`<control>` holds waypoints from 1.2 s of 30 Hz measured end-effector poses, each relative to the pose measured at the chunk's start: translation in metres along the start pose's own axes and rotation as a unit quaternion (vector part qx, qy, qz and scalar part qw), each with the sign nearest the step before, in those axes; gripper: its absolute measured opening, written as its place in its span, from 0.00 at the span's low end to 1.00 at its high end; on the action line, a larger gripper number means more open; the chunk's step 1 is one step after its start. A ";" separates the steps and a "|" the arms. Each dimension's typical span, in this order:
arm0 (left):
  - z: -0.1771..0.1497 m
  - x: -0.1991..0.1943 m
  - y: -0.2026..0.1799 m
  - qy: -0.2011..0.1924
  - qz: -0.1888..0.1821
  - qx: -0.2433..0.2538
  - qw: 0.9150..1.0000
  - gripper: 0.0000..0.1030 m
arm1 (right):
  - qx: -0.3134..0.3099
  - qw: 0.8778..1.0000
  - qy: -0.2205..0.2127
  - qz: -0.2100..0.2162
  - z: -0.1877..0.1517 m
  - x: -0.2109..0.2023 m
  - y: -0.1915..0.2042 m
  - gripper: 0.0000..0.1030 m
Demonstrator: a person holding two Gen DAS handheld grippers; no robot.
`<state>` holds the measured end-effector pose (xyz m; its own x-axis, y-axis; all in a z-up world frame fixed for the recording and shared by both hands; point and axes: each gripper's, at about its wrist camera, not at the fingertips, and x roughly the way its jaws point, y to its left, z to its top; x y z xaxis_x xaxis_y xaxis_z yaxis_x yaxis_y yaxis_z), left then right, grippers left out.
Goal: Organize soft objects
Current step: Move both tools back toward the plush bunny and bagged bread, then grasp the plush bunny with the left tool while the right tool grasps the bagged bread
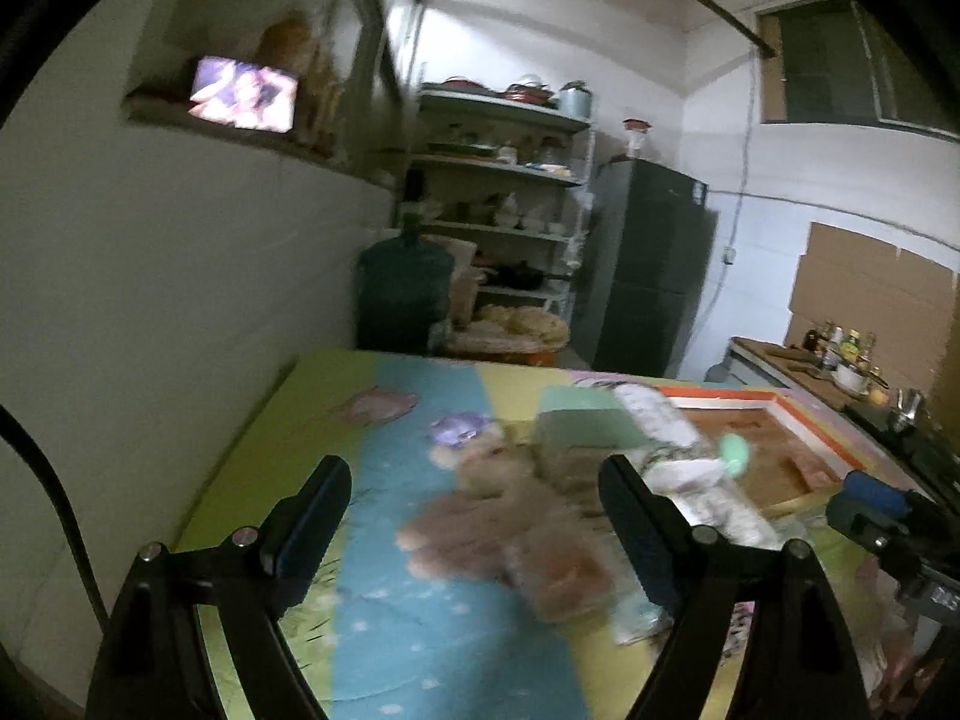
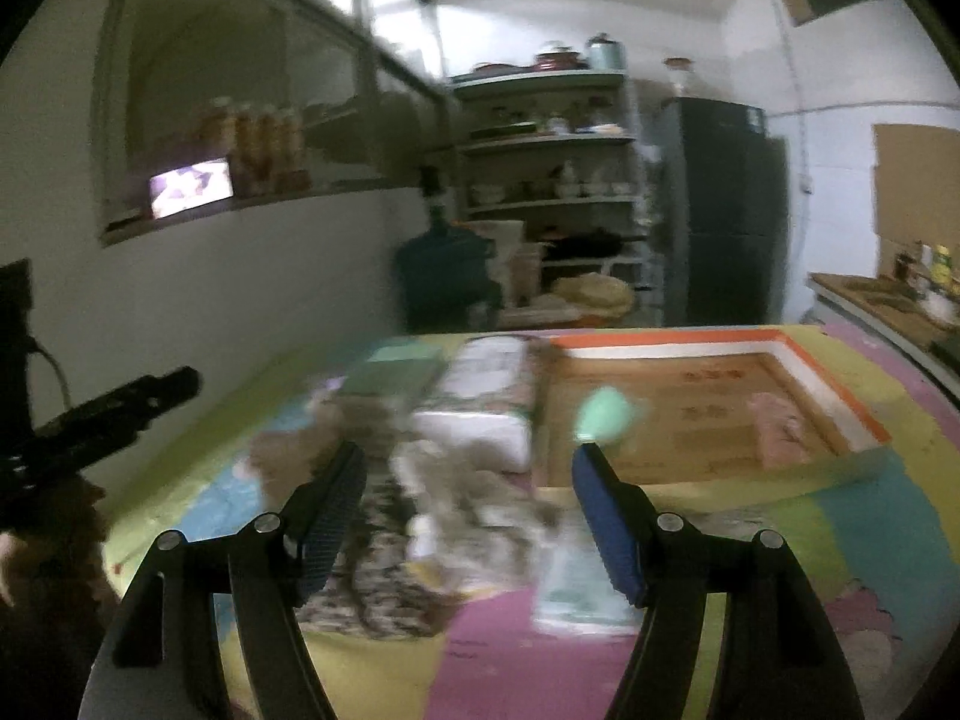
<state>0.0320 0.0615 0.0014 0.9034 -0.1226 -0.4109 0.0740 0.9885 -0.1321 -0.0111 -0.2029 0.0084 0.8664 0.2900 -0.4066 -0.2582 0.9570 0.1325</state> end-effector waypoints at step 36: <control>-0.007 0.060 0.041 0.077 -0.089 0.067 0.991 0.83 | -0.057 0.987 0.111 0.105 0.002 0.129 0.085 0.44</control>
<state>0.0862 0.0945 -0.0349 0.7963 -0.2982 -0.5264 0.2913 0.9516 -0.0983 0.0797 -0.0839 -0.0311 0.6767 0.4646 -0.5712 -0.4788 0.8670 0.1380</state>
